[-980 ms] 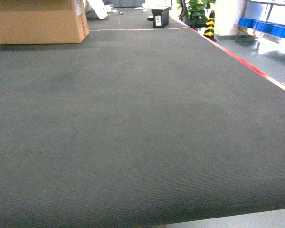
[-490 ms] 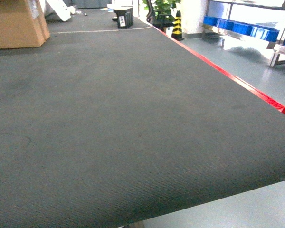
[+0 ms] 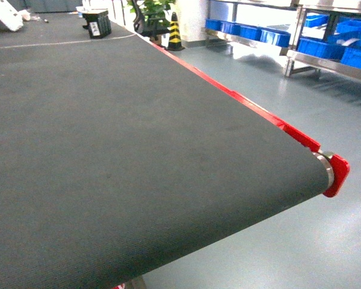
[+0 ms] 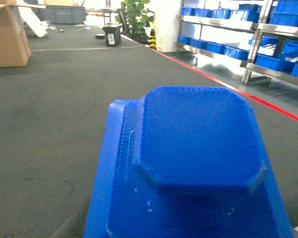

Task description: Sort blue parts and orange caps into right shelf containers

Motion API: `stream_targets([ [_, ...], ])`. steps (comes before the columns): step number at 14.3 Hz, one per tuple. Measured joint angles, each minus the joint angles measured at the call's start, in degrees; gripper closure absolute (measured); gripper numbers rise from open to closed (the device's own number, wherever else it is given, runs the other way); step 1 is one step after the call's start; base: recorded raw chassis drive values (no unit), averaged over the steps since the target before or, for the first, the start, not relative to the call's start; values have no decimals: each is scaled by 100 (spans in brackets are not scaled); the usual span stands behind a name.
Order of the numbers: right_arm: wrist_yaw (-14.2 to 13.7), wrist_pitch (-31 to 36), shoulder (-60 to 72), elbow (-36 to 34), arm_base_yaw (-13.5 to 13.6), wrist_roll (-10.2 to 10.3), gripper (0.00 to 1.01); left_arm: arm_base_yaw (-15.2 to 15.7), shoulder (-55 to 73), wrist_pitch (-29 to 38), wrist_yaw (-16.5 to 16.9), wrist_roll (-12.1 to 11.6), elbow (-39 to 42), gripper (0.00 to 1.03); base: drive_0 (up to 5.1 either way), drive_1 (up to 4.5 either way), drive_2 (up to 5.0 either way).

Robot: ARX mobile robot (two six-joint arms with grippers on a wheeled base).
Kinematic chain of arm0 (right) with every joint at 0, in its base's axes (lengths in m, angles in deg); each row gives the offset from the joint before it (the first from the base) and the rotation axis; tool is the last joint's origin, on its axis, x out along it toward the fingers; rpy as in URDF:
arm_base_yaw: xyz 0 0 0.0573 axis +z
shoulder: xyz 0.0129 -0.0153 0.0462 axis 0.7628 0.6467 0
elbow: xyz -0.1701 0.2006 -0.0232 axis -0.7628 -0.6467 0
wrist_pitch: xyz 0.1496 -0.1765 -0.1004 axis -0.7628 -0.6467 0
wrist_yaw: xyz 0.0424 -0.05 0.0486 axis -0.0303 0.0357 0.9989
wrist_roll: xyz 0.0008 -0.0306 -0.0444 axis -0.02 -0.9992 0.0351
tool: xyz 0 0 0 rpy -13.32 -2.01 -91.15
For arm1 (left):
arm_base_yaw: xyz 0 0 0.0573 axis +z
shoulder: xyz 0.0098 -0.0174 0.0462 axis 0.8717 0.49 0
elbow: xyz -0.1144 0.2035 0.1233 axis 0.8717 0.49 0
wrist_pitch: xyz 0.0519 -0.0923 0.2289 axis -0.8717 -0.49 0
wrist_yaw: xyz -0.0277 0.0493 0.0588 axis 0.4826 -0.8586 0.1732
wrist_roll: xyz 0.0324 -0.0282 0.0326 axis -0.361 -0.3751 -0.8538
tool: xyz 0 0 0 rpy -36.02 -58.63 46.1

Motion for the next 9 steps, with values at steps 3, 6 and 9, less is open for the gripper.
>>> stream_targets([
  [3, 2, -2, 0, 0, 0, 0, 56, 0, 0, 0, -2, 0, 0, 60, -155, -155, -155],
  [6, 2, 0, 0, 0, 0, 0, 56, 0, 0, 0, 0, 0, 2, 60, -172, -172, -172],
  [9, 2, 0, 0, 0, 0, 0, 56, 0, 0, 0, 0, 0, 0, 60, -164, -164, -164],
])
